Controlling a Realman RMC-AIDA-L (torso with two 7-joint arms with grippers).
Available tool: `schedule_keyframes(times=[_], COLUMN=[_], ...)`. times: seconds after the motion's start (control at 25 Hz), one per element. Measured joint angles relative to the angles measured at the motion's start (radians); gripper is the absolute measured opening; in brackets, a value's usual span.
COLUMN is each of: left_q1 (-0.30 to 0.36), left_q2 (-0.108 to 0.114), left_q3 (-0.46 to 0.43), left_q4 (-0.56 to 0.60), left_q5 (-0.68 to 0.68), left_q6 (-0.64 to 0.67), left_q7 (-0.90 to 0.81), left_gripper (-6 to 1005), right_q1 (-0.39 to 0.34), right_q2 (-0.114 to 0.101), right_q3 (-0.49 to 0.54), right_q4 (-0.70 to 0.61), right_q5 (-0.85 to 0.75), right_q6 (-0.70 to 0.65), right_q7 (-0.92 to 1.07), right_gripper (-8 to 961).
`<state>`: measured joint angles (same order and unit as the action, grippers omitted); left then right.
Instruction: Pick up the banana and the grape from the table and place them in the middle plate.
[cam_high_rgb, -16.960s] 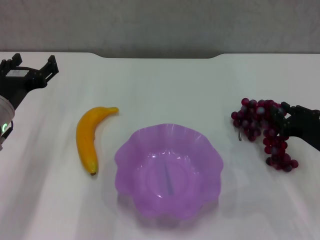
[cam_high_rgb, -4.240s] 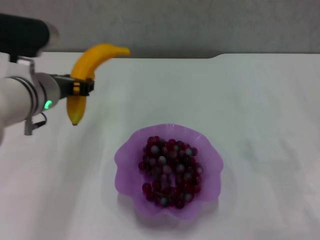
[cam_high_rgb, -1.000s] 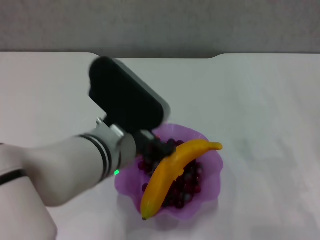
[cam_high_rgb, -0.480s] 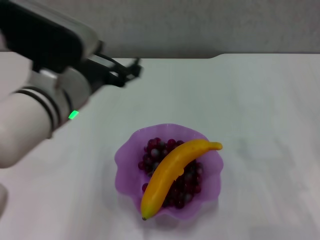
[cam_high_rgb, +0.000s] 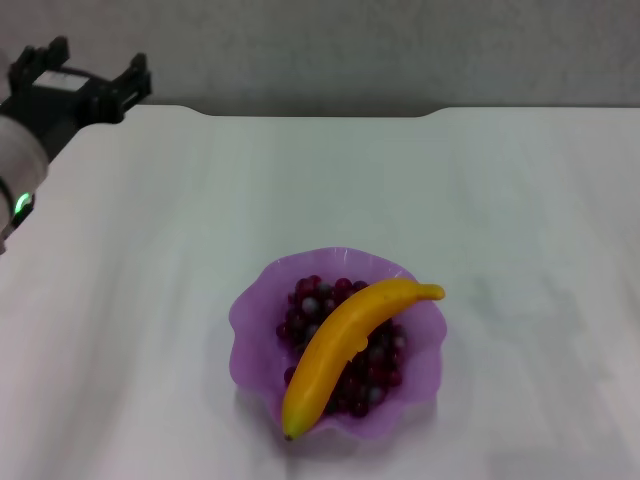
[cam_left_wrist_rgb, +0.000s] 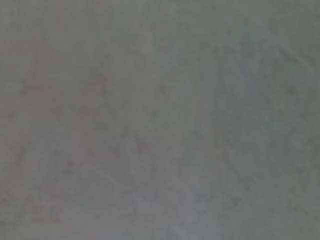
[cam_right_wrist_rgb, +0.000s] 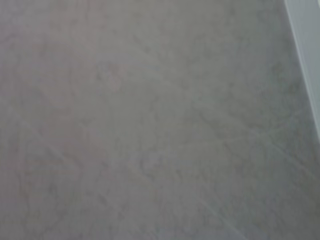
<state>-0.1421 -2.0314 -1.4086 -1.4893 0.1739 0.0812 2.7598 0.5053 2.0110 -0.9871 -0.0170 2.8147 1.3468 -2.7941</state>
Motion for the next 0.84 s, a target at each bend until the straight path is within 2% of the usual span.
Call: schedule_keyframes(times=[0.28, 0.44, 0.64, 0.84], left_q1=[-0.038, -0.041, -0.048, -0.077], left_q2=[-0.001, 0.001, 0.002, 0.002], left_q3=[-0.106, -0.149, -0.161, -0.181], left_q4=[0.284, 0.363, 0.427, 0.488], left_q5=[-0.076, -0.122, -0.122, -0.124], left_q6=[-0.291, -0.391, -0.446, -0.449], left_q7=[-0.044, -0.040, -0.032, -0.031], left_gripper=[881, 881, 881, 881], right_q1=[0.013, 0.013, 0.009, 0.020], right_q2=[0.000, 0.000, 0.002, 0.000], right_q3=[-0.001, 0.012, 0.062, 0.109], right_q4=[0.000, -0.008, -0.012, -0.020], right_q5=[0.001, 0.010, 0.028, 0.036], right_q6=[-0.061, -0.076, -0.095, -0.215], right_q7=[-0.005, -0.013, -0.097, -0.114], right_gripper=[878, 878, 878, 878])
